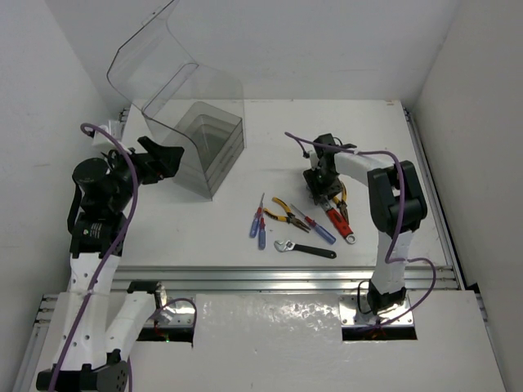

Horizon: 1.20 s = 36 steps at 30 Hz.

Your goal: Sort the tools into containers

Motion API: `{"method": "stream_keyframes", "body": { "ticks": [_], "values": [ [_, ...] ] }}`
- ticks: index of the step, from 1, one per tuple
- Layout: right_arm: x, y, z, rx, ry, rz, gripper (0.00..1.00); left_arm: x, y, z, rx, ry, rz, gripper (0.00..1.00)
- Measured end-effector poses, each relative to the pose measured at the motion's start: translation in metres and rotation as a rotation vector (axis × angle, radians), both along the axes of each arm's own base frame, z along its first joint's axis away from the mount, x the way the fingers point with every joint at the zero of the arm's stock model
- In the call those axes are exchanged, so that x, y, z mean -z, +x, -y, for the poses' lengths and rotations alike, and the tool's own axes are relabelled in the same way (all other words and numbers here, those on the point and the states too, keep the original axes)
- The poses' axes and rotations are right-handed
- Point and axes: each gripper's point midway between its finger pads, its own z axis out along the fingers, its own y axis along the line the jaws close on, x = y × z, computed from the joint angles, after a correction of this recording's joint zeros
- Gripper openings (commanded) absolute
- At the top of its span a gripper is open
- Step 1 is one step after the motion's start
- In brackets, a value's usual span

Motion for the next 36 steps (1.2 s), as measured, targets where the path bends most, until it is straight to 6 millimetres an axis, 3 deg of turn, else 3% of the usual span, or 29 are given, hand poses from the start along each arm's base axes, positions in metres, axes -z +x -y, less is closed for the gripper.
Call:
{"method": "stream_keyframes", "body": {
  "ticks": [2,4,6,7,11,16,19,24,27,30,32,36],
  "values": [
    [0.0,0.0,-0.001,-0.002,0.001,-0.002,0.42,0.0,0.0,0.002,0.009,-0.003,-0.002,0.92],
    [0.0,-0.001,-0.003,-0.009,0.004,-0.004,0.23,0.001,0.0,0.004,0.023,-0.012,-0.005,0.92],
    [-0.001,-0.003,-0.004,-0.025,-0.014,-0.009,0.13,0.005,0.001,0.009,0.049,-0.038,-0.009,0.95],
    [-0.001,-0.004,-0.005,-0.027,-0.017,-0.011,0.0,0.009,0.002,0.013,0.062,-0.058,-0.017,0.98],
    [-0.004,-0.005,-0.01,-0.028,-0.028,-0.003,0.0,0.044,0.007,0.038,0.136,-0.146,-0.115,0.99],
    [-0.016,-0.009,-0.024,-0.043,0.021,0.081,0.0,0.078,0.0,0.114,0.314,-0.198,-0.241,1.0],
    [-0.046,-0.013,-0.032,-0.055,0.077,0.191,0.0,0.095,-0.004,0.145,0.381,-0.232,-0.271,1.0],
    [-0.113,-0.003,-0.044,-0.057,0.199,0.412,0.0,0.114,0.007,0.167,0.392,-0.284,-0.273,0.98],
    [-0.144,-0.001,-0.053,-0.072,0.265,0.517,0.0,0.118,0.018,0.184,0.417,-0.302,-0.254,0.96],
    [-0.155,-0.011,-0.064,-0.102,0.309,0.551,0.0,0.12,0.021,0.206,0.471,-0.303,-0.231,0.96],
    [-0.164,-0.017,-0.074,-0.123,0.348,0.569,0.0,0.117,0.023,0.223,0.511,-0.303,-0.212,0.95],
    [-0.198,-0.025,-0.095,-0.174,0.451,0.649,0.0,0.103,0.033,0.249,0.576,-0.31,-0.16,0.91]
  ]
}}
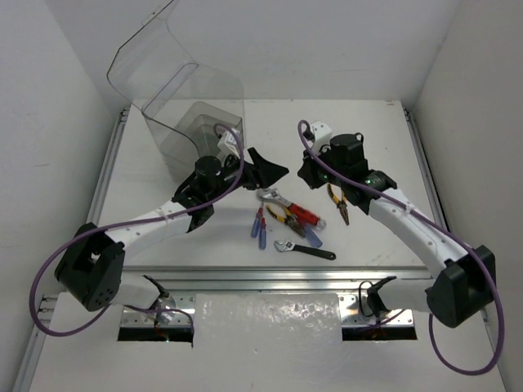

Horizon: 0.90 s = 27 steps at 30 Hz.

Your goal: Sort the tools into containers

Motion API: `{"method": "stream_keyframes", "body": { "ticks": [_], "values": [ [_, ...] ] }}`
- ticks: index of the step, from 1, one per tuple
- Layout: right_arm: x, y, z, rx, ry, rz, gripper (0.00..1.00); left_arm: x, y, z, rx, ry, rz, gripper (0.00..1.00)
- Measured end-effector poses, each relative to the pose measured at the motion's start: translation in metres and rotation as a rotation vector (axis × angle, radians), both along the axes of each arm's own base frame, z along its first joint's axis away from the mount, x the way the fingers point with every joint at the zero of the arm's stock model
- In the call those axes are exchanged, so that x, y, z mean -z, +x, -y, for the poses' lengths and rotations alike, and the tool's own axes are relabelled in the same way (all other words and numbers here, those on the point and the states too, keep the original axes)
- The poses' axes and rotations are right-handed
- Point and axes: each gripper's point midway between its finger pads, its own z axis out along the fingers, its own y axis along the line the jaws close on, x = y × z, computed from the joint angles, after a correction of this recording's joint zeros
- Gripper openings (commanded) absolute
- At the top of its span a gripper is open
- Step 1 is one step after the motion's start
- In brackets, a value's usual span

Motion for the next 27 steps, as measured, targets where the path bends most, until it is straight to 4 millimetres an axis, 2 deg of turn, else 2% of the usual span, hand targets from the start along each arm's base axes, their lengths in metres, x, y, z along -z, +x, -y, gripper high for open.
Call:
{"method": "stream_keyframes", "body": {
  "ticks": [3,6,7,9,10,12,15,18,20,23,27],
  "values": [
    [-0.022,-0.003,-0.006,-0.023,0.047,0.058,0.0,-0.011,0.008,0.009,0.009,-0.012,0.037,0.91],
    [-0.025,0.001,-0.004,-0.006,0.031,0.05,0.06,-0.012,0.014,0.007,-0.028,-0.003,0.041,0.91],
    [-0.021,0.005,-0.004,0.0,0.02,0.037,0.2,-0.01,0.016,0.005,-0.042,0.004,0.036,0.91],
    [-0.005,0.01,-0.007,-0.001,-0.004,-0.013,0.33,-0.006,0.017,-0.002,-0.082,0.023,0.019,0.93],
    [0.008,0.01,-0.008,-0.009,-0.022,-0.053,0.46,-0.004,0.015,-0.009,-0.109,0.039,0.004,0.94],
    [0.031,0.007,-0.009,-0.02,-0.051,-0.122,0.54,-0.005,0.011,-0.025,-0.171,0.066,-0.019,0.98],
    [0.059,0.001,-0.011,-0.064,-0.09,-0.201,0.58,-0.02,0.003,-0.063,-0.325,0.097,-0.042,1.0],
    [0.077,0.003,-0.018,-0.134,-0.121,-0.24,0.59,-0.044,-0.011,-0.109,-0.491,0.105,-0.035,1.0],
    [0.083,0.014,-0.025,-0.177,-0.149,-0.244,0.6,-0.058,-0.021,-0.131,-0.558,0.103,-0.016,1.0],
    [0.09,0.04,-0.038,-0.242,-0.203,-0.217,0.73,-0.072,-0.036,-0.153,-0.606,0.117,0.024,1.0],
    [0.11,0.072,-0.049,-0.339,-0.326,-0.205,0.71,-0.073,-0.049,-0.165,-0.6,0.182,0.05,1.0]
  ]
}}
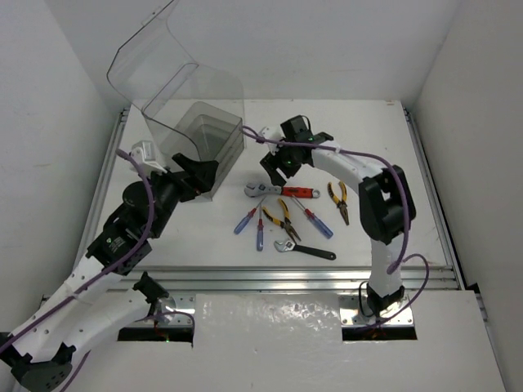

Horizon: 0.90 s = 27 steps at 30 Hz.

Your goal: Sort the tools into containers

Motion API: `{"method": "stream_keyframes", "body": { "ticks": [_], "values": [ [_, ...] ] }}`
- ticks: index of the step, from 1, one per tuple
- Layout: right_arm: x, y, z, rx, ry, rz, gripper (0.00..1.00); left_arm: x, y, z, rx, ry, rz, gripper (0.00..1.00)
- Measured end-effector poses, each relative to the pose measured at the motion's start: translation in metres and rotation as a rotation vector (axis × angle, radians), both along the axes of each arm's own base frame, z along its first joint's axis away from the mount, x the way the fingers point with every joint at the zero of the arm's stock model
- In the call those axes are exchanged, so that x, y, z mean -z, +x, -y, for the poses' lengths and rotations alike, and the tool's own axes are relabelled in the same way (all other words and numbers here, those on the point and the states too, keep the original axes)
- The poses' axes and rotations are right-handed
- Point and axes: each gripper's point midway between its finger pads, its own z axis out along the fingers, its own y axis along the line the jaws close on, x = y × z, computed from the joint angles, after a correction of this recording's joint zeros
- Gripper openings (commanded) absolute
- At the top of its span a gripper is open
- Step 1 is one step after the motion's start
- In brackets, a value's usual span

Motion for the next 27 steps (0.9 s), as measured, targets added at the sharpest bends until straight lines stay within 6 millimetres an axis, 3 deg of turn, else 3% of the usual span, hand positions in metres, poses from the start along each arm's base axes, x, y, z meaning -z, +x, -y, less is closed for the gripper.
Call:
{"method": "stream_keyframes", "body": {
  "ticks": [3,11,13,16,17,18,23,27],
  "values": [
    [0.023,0.007,0.0,-0.065,-0.085,-0.016,0.7,0.007,-0.006,-0.005,0.007,0.056,-0.018,1.0],
    [0.081,-0.011,0.006,-0.198,-0.191,-0.154,0.69,0.026,-0.018,-0.016,0.02,0.168,-0.063,1.0],
    [0.082,-0.006,0.001,-0.217,-0.192,-0.151,0.67,0.025,-0.019,-0.018,0.019,0.172,-0.058,1.0],
    [0.085,0.001,-0.007,-0.236,-0.189,-0.14,0.57,0.025,-0.02,-0.019,0.018,0.179,-0.057,1.0],
    [0.085,0.005,-0.009,-0.241,-0.189,-0.132,0.51,0.027,-0.02,-0.019,0.019,0.184,-0.059,1.0],
    [0.085,0.008,-0.01,-0.245,-0.19,-0.124,0.37,0.029,-0.02,-0.019,0.019,0.187,-0.062,1.0],
    [0.087,0.017,-0.01,-0.24,-0.209,-0.1,0.24,0.033,-0.023,-0.022,0.02,0.198,-0.068,1.0],
    [0.086,0.02,-0.007,-0.216,-0.234,-0.064,0.23,0.033,-0.025,-0.023,0.019,0.199,-0.065,1.0]
  ]
}}
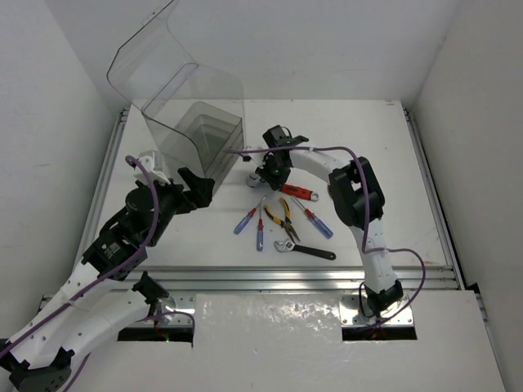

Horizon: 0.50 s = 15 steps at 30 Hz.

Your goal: Sort the tools into containers

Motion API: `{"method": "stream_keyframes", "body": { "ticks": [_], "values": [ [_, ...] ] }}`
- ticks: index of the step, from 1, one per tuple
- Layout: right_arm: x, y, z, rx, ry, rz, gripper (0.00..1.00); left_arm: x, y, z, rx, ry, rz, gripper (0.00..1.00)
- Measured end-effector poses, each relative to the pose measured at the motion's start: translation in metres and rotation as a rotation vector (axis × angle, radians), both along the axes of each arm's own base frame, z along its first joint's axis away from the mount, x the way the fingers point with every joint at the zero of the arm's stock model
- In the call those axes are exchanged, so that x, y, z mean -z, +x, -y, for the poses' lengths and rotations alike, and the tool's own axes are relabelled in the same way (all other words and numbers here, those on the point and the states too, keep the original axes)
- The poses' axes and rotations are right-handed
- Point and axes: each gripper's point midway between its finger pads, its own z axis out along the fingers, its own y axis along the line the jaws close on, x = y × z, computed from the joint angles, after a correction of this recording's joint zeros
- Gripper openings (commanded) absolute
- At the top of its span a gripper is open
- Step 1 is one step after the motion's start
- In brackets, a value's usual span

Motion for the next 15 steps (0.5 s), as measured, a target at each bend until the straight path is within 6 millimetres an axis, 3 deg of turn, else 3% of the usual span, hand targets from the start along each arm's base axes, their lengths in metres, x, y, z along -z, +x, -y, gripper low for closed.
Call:
{"method": "stream_keyframes", "body": {
  "ticks": [4,6,8,13,15],
  "values": [
    [-0.002,0.007,0.006,0.052,-0.048,0.059,0.48,0.003,-0.001,-0.001,-0.001,0.005,-0.004,1.0],
    [-0.004,0.012,0.011,0.083,-0.061,0.076,0.5,0.005,-0.001,-0.001,0.0,0.008,-0.009,1.0],
    [-0.004,0.015,0.016,0.107,-0.065,0.076,0.5,0.005,-0.001,-0.001,0.0,0.008,-0.009,1.0],
    [-0.001,0.015,0.018,0.128,-0.073,0.033,0.37,0.005,-0.001,-0.001,0.003,0.007,-0.008,1.0],
    [0.0,0.013,0.016,0.128,-0.065,0.002,0.26,0.004,-0.002,-0.001,0.003,0.005,-0.005,1.0]
  ]
}}
